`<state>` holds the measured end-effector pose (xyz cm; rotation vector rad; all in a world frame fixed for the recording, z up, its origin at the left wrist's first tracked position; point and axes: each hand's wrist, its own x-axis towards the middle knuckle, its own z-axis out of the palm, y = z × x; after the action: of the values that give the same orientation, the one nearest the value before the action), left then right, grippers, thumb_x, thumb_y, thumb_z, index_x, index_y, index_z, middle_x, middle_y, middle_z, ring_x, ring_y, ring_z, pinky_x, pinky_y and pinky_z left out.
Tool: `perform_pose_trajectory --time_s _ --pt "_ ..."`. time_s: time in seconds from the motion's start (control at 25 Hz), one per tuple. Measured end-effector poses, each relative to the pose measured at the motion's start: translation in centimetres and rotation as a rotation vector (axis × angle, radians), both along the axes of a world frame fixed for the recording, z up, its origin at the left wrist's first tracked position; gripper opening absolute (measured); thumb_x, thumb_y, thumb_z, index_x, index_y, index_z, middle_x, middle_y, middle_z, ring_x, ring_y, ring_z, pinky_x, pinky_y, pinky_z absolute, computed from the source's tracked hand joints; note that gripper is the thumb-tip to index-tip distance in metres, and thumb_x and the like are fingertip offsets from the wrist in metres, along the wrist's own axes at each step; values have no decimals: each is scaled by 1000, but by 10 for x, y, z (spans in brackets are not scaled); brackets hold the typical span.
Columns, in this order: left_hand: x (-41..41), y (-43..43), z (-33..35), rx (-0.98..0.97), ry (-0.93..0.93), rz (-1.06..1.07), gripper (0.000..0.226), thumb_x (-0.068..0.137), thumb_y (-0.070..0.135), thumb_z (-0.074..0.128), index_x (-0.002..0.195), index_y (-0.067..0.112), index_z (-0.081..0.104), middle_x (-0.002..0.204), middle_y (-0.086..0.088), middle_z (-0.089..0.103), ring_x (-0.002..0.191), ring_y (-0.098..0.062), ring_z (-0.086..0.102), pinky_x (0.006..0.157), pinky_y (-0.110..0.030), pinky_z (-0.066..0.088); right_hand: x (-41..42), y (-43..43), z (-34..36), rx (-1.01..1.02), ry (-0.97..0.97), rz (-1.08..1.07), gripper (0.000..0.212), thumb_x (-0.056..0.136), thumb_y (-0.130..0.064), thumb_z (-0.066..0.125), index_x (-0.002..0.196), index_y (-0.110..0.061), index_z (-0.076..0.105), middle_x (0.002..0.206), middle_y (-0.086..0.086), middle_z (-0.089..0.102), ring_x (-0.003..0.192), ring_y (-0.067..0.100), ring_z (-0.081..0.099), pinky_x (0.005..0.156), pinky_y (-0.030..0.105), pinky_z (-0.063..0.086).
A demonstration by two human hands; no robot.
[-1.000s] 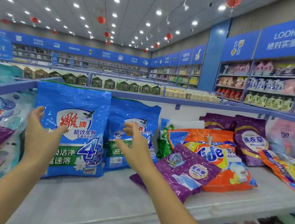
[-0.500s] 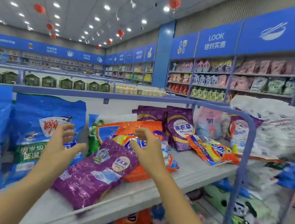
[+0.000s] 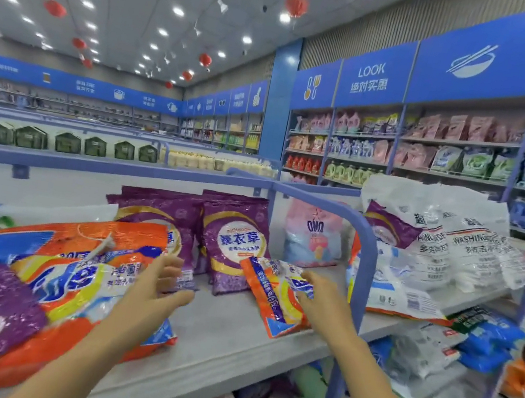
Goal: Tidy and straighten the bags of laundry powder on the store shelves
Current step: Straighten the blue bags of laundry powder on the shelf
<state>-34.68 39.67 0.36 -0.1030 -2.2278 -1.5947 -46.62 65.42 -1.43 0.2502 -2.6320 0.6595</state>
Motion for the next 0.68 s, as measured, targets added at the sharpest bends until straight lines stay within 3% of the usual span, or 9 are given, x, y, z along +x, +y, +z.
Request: perform_pose_trajectory --time_s 0.12,0.32,0.48,0.56,0.64,0.68 --pt "-25 31 -6 -35 -65 -4 43 54 34 66 94 33 50 104 6 54 104 -17 52 82 -24 43 -32 20 -6 129 -37 -6 46 87 -32 58 129 -15 46 129 9 51 124 28 45 96 37 40" --pt "-47 48 -23 -129 -186 10 41 76 26 72 110 25 50 112 4 53 108 -16 51 91 -33 42 -45 5 -9 346 -335 47 87 69 -64 63 142 -27 32 152 6 21 140 32 15 111 54 20" --pt "-58 50 -28 -155 -181 53 35 84 19 66 115 23 48 113 5 52 108 -14 51 86 -29 41 -47 -30 -11 735 -276 -70 94 70 -82 41 134 -13 45 148 17 29 140 34 16 110 58 10" --pt "-59 54 -28 -157 -189 48 34 86 22 64 115 25 47 112 7 51 107 -12 50 80 -24 40 -55 -49 -12 838 -204 -133 76 81 -69 43 130 -11 48 137 17 43 130 32 35 105 48 26" --pt "-59 53 -29 -160 -190 45 33 86 23 64 114 26 47 111 9 51 105 -9 51 76 -21 41 -64 -55 -9 783 -99 -113 35 94 -32 45 124 -15 54 129 10 51 120 27 46 95 37 39" --pt "-59 52 -29 -163 -187 46 32 86 24 64 113 25 48 110 8 52 104 -8 51 75 -20 42 -66 -53 -7 721 -58 -90 30 95 -18 42 121 -15 56 127 8 53 119 26 48 91 34 42"
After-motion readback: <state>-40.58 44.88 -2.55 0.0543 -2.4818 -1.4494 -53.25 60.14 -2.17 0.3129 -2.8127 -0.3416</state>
